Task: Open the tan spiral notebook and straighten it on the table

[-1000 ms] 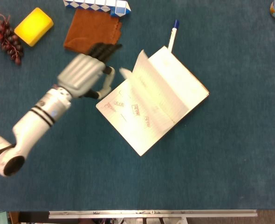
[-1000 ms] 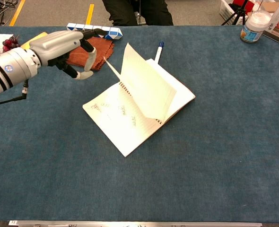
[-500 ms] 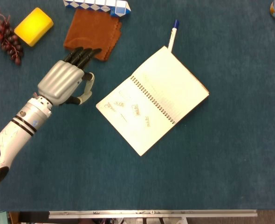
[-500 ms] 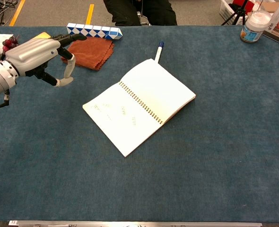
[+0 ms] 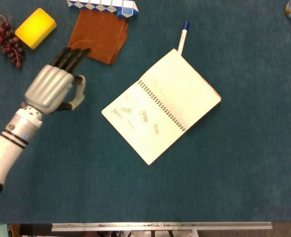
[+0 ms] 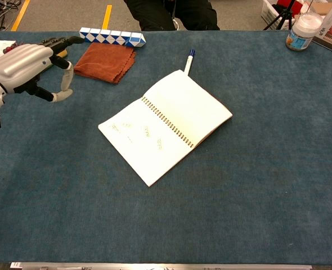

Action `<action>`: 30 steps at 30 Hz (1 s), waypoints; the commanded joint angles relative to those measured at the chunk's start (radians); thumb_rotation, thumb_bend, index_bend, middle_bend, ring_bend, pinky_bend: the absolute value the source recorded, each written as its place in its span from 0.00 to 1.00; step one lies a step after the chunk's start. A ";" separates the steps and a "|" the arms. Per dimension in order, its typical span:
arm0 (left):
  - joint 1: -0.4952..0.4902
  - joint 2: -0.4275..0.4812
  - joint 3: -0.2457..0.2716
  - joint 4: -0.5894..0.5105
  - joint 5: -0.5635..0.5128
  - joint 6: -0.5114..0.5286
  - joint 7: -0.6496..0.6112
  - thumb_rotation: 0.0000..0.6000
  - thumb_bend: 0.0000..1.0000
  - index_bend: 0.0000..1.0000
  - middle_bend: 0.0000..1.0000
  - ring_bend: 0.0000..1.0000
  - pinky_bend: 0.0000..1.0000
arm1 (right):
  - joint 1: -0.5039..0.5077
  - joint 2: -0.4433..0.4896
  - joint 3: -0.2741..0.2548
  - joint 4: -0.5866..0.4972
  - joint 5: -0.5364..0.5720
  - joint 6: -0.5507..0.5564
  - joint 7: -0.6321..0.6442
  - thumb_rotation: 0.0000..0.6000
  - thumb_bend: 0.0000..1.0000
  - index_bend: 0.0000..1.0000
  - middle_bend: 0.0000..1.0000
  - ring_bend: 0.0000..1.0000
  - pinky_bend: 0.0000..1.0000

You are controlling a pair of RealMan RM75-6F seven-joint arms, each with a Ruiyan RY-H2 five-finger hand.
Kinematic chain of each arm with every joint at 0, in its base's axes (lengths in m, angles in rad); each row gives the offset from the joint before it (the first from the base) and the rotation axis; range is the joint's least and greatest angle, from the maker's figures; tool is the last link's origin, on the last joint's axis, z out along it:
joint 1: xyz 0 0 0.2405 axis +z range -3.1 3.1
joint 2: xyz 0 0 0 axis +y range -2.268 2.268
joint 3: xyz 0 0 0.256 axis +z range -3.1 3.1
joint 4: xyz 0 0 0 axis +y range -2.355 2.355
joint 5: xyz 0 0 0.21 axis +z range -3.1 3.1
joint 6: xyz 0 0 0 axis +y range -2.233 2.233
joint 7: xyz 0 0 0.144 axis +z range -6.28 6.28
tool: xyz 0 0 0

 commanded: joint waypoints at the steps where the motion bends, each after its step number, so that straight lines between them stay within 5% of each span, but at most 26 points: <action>1: 0.048 0.018 0.002 -0.031 -0.038 0.038 0.030 1.00 0.33 0.13 0.02 0.00 0.02 | 0.000 0.002 0.001 0.002 0.003 -0.003 0.003 1.00 0.32 0.38 0.33 0.33 0.41; 9: 0.211 0.068 0.016 -0.146 -0.159 0.166 0.121 1.00 0.33 0.13 0.02 0.00 0.02 | 0.005 -0.006 -0.005 0.016 -0.003 -0.010 -0.013 1.00 0.33 0.38 0.33 0.33 0.41; 18: 0.372 0.098 0.036 -0.189 -0.167 0.330 0.106 1.00 0.33 0.13 0.03 0.00 0.02 | 0.007 0.000 0.002 -0.011 0.006 -0.011 -0.031 1.00 0.34 0.38 0.33 0.32 0.41; 30: 0.424 0.099 0.015 -0.180 -0.123 0.364 0.098 1.00 0.33 0.14 0.04 0.00 0.02 | 0.008 -0.002 -0.002 -0.024 -0.003 -0.006 -0.034 1.00 0.34 0.38 0.33 0.32 0.41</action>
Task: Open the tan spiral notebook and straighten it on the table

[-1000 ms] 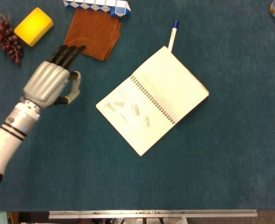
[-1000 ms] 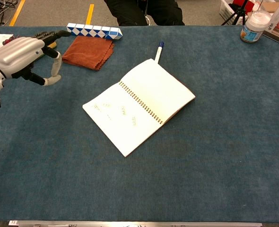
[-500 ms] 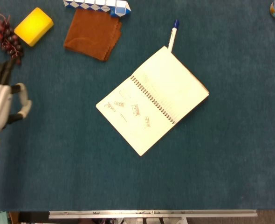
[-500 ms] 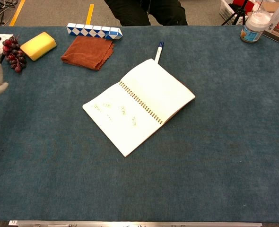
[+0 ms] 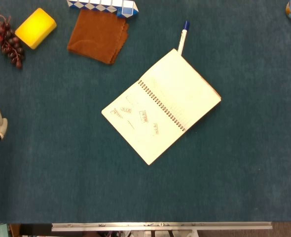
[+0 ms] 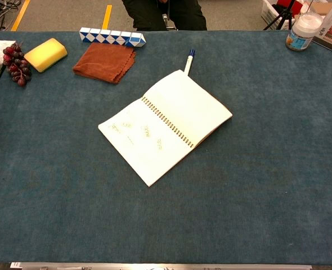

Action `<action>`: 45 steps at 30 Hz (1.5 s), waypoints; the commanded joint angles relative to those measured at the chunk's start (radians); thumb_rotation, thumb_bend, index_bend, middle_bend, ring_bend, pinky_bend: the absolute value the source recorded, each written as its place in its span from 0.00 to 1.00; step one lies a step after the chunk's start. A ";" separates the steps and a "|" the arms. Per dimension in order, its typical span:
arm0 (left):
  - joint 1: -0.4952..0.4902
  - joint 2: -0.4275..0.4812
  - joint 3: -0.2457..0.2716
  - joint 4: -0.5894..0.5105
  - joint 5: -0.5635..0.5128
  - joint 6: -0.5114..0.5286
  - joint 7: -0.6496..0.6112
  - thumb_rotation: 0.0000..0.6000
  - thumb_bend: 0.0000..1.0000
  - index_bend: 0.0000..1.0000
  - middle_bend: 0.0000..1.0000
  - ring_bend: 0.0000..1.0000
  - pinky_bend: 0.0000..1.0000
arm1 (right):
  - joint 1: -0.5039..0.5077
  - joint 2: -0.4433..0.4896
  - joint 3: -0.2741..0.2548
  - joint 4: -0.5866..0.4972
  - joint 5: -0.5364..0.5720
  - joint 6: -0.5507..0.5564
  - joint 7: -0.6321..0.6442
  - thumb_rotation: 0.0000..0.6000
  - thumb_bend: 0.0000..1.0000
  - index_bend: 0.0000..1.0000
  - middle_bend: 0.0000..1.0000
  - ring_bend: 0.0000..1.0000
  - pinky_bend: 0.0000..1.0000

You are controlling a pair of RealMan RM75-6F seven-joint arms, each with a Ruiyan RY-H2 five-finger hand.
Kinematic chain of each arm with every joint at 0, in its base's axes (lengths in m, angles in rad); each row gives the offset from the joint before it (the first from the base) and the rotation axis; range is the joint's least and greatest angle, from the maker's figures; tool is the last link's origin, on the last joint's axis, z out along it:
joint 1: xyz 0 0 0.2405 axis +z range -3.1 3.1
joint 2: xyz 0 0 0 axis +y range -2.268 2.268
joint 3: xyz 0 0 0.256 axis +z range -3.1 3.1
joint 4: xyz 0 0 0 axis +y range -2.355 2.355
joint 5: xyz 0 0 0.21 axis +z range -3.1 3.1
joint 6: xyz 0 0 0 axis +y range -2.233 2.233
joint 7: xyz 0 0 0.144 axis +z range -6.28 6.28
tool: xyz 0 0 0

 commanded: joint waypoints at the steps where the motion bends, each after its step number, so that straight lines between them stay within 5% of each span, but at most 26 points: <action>1: 0.006 -0.002 -0.006 0.003 0.007 0.003 -0.003 1.00 0.33 0.14 0.04 0.00 0.02 | -0.002 0.002 -0.001 0.001 0.001 0.001 0.000 1.00 0.34 0.38 0.33 0.32 0.41; 25: -0.020 0.020 -0.019 -0.005 0.076 -0.106 0.018 1.00 0.33 0.13 0.02 0.00 0.02 | 0.019 0.015 -0.007 -0.003 -0.010 -0.033 -0.016 1.00 0.33 0.38 0.33 0.32 0.40; 28: -0.022 0.020 -0.032 0.000 0.077 -0.104 0.011 1.00 0.33 0.13 0.02 0.00 0.02 | 0.051 0.021 -0.025 -0.017 -0.044 -0.082 -0.047 1.00 0.33 0.38 0.33 0.30 0.38; 39: -0.008 0.053 -0.039 -0.029 0.097 -0.086 -0.009 1.00 0.33 0.13 0.02 0.00 0.02 | 0.283 0.011 -0.044 -0.115 -0.209 -0.350 -0.168 1.00 0.01 0.33 0.24 0.15 0.22; 45: 0.015 0.072 -0.034 -0.047 0.109 -0.059 -0.017 1.00 0.33 0.12 0.02 0.00 0.02 | 0.419 -0.088 -0.028 -0.078 -0.227 -0.509 -0.228 1.00 0.00 0.28 0.21 0.08 0.17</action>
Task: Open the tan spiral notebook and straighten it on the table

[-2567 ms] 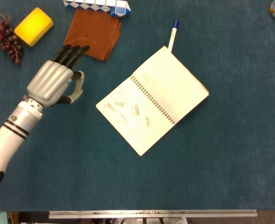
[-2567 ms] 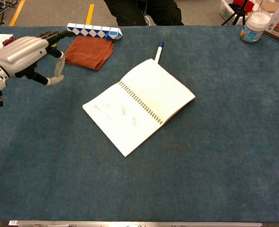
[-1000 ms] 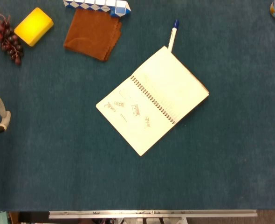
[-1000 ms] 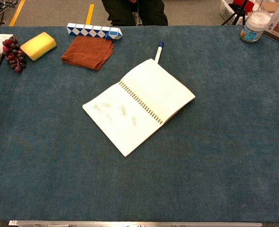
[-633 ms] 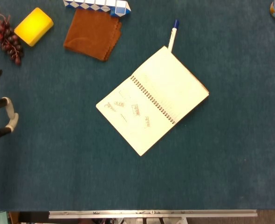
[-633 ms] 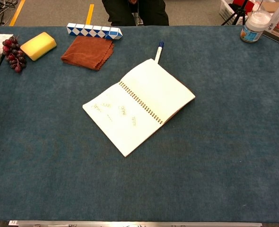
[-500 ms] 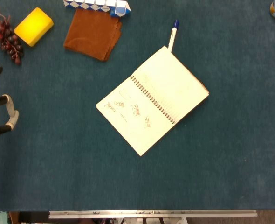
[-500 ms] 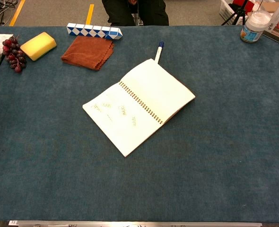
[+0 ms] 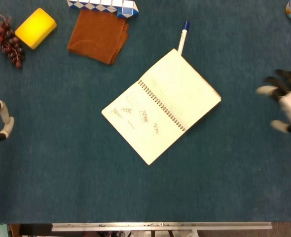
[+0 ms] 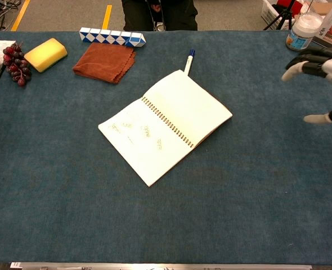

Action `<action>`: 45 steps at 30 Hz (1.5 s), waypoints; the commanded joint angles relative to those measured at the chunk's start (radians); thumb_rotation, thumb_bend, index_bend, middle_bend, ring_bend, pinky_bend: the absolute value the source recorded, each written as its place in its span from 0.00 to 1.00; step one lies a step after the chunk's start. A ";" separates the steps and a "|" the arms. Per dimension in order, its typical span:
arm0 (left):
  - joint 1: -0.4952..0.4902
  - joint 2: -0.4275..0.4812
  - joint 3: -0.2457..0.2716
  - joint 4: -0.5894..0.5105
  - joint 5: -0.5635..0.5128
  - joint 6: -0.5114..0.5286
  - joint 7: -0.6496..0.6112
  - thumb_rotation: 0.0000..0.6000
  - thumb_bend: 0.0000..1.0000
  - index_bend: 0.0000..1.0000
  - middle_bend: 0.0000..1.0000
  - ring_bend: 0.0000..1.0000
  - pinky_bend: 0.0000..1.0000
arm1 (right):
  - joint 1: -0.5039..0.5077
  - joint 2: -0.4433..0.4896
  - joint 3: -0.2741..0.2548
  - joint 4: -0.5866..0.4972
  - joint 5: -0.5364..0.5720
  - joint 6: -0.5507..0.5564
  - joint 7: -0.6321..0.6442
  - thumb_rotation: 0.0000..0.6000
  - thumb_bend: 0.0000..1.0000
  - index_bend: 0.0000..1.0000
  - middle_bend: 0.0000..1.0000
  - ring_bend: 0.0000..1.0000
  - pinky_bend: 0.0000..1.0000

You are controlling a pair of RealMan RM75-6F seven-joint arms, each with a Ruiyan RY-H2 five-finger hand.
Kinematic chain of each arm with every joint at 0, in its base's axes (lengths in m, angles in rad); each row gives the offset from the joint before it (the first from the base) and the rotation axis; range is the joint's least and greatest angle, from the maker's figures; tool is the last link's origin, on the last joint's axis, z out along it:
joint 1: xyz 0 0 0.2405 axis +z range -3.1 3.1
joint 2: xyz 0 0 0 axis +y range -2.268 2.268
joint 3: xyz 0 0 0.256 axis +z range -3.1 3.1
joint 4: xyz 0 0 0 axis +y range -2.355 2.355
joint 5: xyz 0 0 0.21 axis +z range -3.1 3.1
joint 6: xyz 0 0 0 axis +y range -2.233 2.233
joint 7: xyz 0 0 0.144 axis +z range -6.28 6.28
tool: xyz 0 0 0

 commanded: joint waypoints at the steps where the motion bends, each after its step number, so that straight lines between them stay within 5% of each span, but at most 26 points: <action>1: 0.009 0.007 0.002 -0.006 0.001 0.008 -0.007 1.00 0.33 0.12 0.02 0.00 0.02 | 0.088 -0.082 0.012 0.032 -0.011 -0.095 -0.047 1.00 0.00 0.28 0.20 0.08 0.16; 9: 0.033 0.026 0.004 -0.015 0.004 0.025 -0.033 1.00 0.33 0.12 0.02 0.00 0.02 | 0.192 -0.253 0.024 0.172 -0.016 -0.161 -0.128 1.00 0.00 0.22 0.17 0.04 0.12; 32: 0.060 0.053 0.005 -0.003 0.007 0.019 -0.105 1.00 0.33 0.12 0.01 0.00 0.02 | 0.335 -0.533 -0.038 0.443 -0.065 -0.179 -0.163 1.00 0.00 0.19 0.14 0.01 0.07; 45: 0.076 0.061 0.002 0.019 0.003 0.023 -0.142 1.00 0.33 0.12 0.01 0.00 0.02 | 0.414 -0.655 -0.024 0.481 -0.066 -0.194 -0.186 1.00 0.00 0.19 0.14 0.01 0.07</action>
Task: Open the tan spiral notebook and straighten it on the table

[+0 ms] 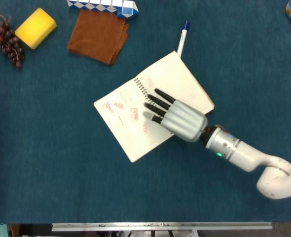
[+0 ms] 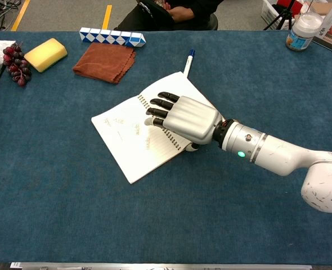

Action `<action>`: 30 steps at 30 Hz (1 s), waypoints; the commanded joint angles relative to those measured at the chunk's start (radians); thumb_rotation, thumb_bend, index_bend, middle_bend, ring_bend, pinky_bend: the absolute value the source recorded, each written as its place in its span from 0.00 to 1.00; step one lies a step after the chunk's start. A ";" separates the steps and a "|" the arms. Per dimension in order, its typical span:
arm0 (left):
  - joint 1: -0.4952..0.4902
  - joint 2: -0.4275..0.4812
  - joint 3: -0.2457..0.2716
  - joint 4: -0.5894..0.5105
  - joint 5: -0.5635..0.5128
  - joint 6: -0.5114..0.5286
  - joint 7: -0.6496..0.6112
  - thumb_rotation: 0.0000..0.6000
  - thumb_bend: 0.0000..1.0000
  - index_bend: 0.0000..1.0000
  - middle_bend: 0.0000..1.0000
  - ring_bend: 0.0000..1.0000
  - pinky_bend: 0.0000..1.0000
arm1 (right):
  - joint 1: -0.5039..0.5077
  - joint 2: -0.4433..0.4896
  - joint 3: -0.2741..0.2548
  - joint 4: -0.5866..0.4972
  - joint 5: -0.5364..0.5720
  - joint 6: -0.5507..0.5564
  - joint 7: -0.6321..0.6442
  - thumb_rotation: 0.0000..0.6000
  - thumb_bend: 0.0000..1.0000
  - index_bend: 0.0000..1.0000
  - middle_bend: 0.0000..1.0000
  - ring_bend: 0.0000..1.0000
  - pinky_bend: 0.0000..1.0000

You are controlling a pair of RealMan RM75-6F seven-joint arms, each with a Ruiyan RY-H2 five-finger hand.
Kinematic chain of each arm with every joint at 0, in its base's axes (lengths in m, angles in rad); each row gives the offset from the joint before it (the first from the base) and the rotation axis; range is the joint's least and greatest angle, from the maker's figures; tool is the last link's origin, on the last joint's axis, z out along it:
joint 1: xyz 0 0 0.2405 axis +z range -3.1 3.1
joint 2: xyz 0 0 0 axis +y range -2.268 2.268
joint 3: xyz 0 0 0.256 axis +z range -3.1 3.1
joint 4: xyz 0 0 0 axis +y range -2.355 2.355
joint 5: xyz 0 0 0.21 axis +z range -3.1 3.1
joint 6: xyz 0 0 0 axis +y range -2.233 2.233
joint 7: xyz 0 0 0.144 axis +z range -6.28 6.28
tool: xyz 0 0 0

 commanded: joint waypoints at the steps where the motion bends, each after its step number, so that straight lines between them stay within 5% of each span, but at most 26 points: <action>1: 0.002 0.000 -0.001 0.006 -0.002 -0.001 -0.005 1.00 0.33 0.12 0.01 0.00 0.02 | 0.022 -0.030 0.015 0.005 0.010 -0.011 -0.014 1.00 0.00 0.19 0.14 0.01 0.07; 17: 0.019 0.005 -0.008 0.029 -0.015 0.001 -0.030 1.00 0.33 0.12 0.01 0.00 0.02 | 0.131 -0.172 0.106 -0.005 0.121 -0.099 -0.071 1.00 0.00 0.19 0.14 0.01 0.07; 21: 0.021 0.009 -0.010 0.026 -0.009 0.006 -0.030 1.00 0.33 0.12 0.01 0.00 0.02 | 0.109 -0.113 0.078 -0.093 0.118 -0.075 -0.075 1.00 0.00 0.19 0.14 0.01 0.07; 30: 0.014 0.003 -0.024 0.016 0.008 0.021 -0.022 1.00 0.33 0.12 0.01 0.00 0.02 | -0.064 0.185 0.037 -0.340 0.190 0.105 -0.101 1.00 0.01 0.19 0.15 0.01 0.07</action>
